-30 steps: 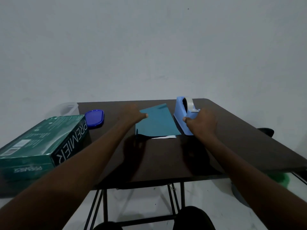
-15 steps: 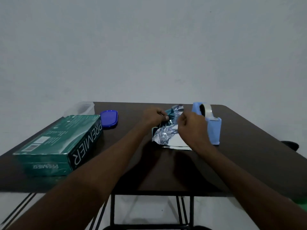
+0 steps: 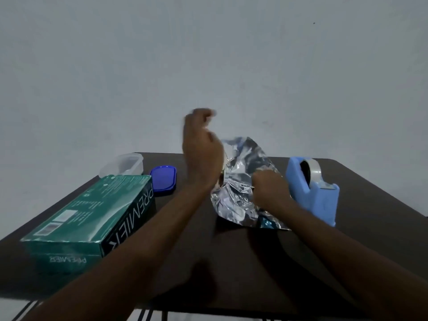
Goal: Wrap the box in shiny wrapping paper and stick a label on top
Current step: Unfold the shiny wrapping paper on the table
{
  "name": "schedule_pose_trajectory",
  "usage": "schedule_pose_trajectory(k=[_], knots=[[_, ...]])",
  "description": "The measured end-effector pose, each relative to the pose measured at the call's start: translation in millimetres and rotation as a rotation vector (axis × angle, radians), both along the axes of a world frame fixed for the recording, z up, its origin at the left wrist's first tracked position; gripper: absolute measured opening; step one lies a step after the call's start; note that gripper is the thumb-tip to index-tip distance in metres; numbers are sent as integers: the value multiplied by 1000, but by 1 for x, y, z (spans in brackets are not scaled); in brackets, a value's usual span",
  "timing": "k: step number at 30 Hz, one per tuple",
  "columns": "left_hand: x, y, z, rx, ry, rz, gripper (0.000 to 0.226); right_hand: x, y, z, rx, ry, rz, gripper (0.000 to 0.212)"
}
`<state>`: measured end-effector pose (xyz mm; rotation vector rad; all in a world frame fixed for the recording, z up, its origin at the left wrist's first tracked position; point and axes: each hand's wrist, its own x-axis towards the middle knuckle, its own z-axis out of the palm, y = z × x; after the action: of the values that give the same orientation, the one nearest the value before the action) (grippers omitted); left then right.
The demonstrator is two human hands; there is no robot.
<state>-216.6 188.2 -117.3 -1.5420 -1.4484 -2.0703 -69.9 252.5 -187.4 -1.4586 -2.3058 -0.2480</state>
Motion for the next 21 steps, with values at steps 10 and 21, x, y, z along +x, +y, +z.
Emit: schedule_pose_trajectory(k=[10, 21], knots=[[-20, 40, -41, -1175, 861, 247, 44, 2, 34, 76, 265, -412, -22, 16], [-35, 42, -44, -1238, 920, 256, 64, -39, 41, 79, 575, -196, 139, 10]])
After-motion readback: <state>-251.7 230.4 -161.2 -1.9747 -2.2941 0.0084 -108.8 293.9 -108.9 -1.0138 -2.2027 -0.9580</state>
